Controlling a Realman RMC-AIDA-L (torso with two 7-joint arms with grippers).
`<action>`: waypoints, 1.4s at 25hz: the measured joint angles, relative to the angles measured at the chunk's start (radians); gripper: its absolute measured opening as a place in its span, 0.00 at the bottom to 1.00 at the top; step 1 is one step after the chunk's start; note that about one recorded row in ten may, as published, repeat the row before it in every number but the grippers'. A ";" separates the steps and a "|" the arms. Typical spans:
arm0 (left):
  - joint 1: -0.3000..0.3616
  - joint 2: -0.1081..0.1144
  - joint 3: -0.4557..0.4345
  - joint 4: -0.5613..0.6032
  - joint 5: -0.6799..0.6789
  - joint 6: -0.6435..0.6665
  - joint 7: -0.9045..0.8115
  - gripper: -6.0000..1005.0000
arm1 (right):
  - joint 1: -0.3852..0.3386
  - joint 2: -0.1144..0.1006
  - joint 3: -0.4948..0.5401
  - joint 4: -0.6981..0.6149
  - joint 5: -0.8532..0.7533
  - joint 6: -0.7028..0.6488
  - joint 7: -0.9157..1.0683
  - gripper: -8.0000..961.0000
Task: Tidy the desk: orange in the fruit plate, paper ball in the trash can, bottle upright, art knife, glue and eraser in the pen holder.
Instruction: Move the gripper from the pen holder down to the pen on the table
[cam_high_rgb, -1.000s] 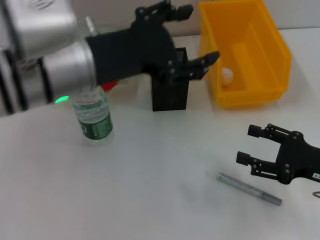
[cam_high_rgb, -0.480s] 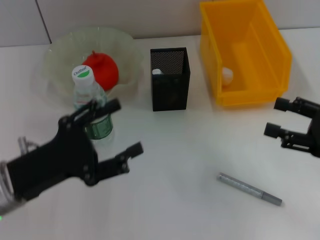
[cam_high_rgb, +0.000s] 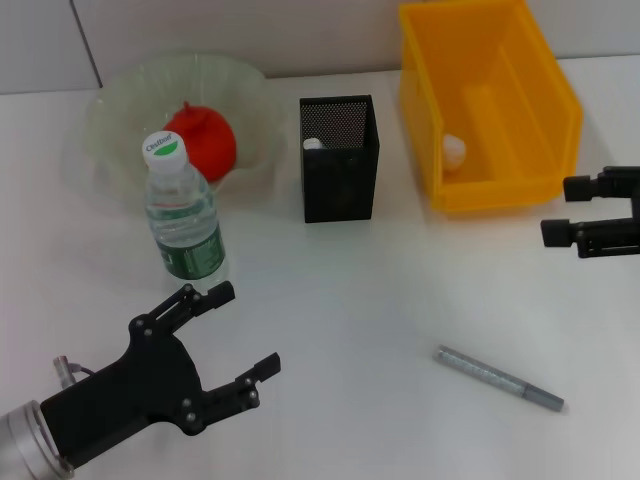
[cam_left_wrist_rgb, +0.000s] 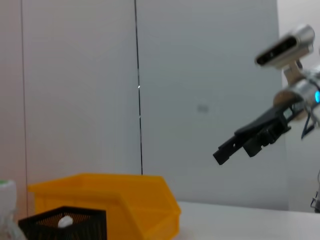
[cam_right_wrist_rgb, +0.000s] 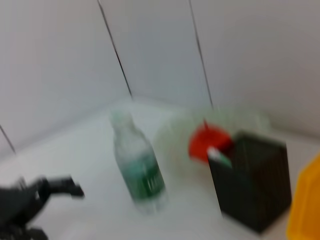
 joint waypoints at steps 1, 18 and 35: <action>0.000 0.000 0.000 -0.003 0.000 -0.013 0.000 0.86 | 0.030 0.000 -0.004 -0.037 -0.065 -0.023 0.045 0.83; 0.005 0.002 -0.008 -0.024 -0.003 -0.096 0.000 0.86 | 0.317 0.015 -0.575 -0.219 -0.569 -0.142 0.460 0.83; 0.000 0.003 -0.006 -0.025 -0.003 -0.111 -0.006 0.86 | 0.319 0.022 -0.855 -0.174 -0.638 -0.110 0.556 0.83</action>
